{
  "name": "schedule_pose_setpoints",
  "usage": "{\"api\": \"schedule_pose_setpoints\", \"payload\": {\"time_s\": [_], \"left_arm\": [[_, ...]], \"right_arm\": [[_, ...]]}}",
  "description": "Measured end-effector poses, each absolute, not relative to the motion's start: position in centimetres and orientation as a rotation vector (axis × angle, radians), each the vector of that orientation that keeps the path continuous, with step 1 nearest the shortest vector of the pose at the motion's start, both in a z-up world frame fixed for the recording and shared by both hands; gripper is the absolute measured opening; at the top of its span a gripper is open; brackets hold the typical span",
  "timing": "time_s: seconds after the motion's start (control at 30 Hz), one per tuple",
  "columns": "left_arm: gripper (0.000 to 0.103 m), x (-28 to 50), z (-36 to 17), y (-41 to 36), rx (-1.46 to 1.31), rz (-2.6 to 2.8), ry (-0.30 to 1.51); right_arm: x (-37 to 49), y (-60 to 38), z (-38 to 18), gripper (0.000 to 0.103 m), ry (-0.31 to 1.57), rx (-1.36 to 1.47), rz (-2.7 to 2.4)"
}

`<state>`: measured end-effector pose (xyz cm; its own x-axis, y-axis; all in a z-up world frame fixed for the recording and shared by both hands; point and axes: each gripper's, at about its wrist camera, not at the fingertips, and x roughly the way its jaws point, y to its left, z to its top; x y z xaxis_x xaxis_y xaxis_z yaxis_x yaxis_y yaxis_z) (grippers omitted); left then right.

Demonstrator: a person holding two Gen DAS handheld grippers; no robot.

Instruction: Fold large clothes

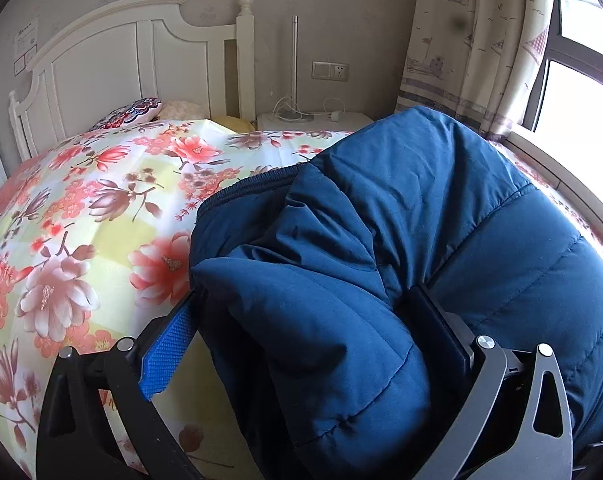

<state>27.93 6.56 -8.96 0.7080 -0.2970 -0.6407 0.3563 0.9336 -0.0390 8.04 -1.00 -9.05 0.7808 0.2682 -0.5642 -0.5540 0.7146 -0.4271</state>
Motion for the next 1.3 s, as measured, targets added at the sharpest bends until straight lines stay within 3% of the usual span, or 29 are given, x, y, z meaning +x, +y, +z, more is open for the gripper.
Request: {"api": "schedule_pose_setpoints", "payload": {"time_s": [0.2, 0.33, 0.57, 0.73, 0.83, 1.07, 1.3], "left_arm": [[0.099, 27.2, -9.0, 6.7, 0.085, -0.329, 0.663], [0.099, 27.1, -8.8, 6.5, 0.101, -0.304, 0.658], [0.099, 25.9, -8.0, 5.5, 0.194, -0.205, 0.607], [0.099, 24.7, -7.7, 5.3, 0.219, -0.141, 0.557], [0.099, 24.4, -7.7, 5.7, 0.202, -0.101, 0.533], [0.099, 25.2, -7.7, 6.6, 0.167, -0.105, 0.574], [0.099, 25.8, -2.9, 4.3, 0.433, -0.053, 0.570]], "right_arm": [[8.4, -2.5, -7.8, 0.048, 0.572, -0.554, 0.582], [10.0, -7.6, -2.3, 0.047, 0.564, -0.458, 0.621], [23.6, -16.1, 3.4, 0.048, 0.646, -0.202, 0.475], [33.2, -15.2, 0.7, 0.048, 0.780, -0.155, 0.470], [37.7, -13.5, -5.5, 0.059, 0.936, -0.207, 0.484], [38.3, -11.9, -5.7, 0.062, 0.972, -0.304, 0.488], [37.6, -12.3, -6.0, 0.062, 0.927, -0.296, 0.491]]}}
